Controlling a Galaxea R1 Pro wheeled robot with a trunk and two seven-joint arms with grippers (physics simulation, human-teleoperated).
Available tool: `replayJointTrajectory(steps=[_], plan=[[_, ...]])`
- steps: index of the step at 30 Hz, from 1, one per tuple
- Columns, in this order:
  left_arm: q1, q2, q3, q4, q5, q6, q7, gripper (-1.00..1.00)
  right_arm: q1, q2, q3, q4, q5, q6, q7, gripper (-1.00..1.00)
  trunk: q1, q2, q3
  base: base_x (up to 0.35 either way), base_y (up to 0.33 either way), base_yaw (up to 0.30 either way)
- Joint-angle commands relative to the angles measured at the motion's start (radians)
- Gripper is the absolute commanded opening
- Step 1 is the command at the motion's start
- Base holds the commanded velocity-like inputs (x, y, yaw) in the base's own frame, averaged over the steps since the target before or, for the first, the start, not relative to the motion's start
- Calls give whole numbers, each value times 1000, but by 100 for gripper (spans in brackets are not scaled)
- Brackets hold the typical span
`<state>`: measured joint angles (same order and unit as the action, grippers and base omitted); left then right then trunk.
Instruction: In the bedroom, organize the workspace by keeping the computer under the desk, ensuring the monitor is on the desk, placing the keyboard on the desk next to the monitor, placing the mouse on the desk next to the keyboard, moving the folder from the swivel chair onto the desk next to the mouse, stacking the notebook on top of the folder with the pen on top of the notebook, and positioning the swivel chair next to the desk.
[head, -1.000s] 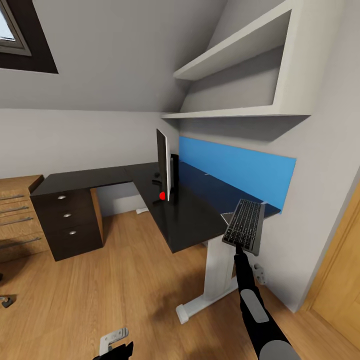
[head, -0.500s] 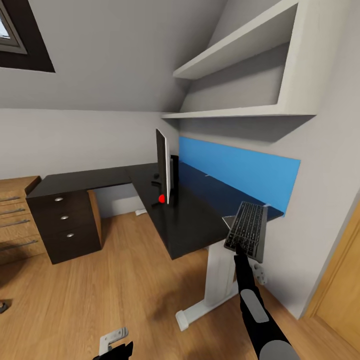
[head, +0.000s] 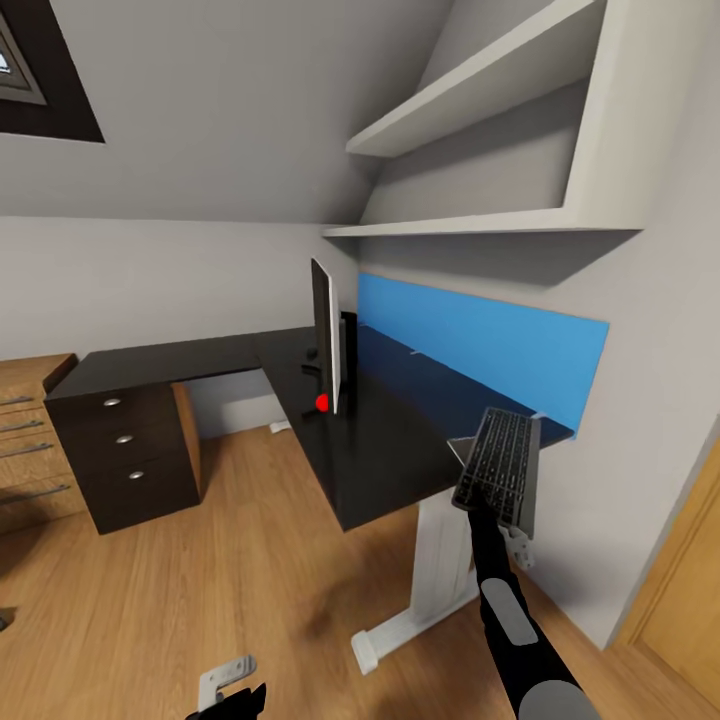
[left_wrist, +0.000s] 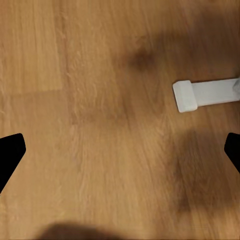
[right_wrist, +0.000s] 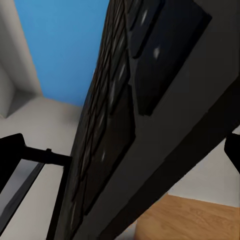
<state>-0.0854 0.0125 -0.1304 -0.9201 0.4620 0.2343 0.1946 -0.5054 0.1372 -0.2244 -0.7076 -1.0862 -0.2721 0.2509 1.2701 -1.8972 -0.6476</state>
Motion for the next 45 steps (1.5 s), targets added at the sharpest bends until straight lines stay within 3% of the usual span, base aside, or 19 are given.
replayJointTrajectory(steps=[1,19,20,34,45], plan=[[0,1,-5,-2,10,3,9,100,-1,1,-3,1,-11,0,8,100,0,0,-1,78,0,0],[0,1,-5,10,9,5,9,100,-1,1,-4,-1,-9,-1,8,100,0,0,-1,12,0,0],[0,1,-5,10,9,5,9,100,-1,1,-4,-1,-8,-1,8,-100,0,0,-1,0,0,0],[0,1,-3,10,9,5,9,100,-1,1,-4,-1,-7,-1,8,-100,0,0,-1,0,0,0],[0,0,-3,34,10,6,9,100,-1,1,-3,-19,-7,0,14,-100,-42,77,33,0,0,0]])
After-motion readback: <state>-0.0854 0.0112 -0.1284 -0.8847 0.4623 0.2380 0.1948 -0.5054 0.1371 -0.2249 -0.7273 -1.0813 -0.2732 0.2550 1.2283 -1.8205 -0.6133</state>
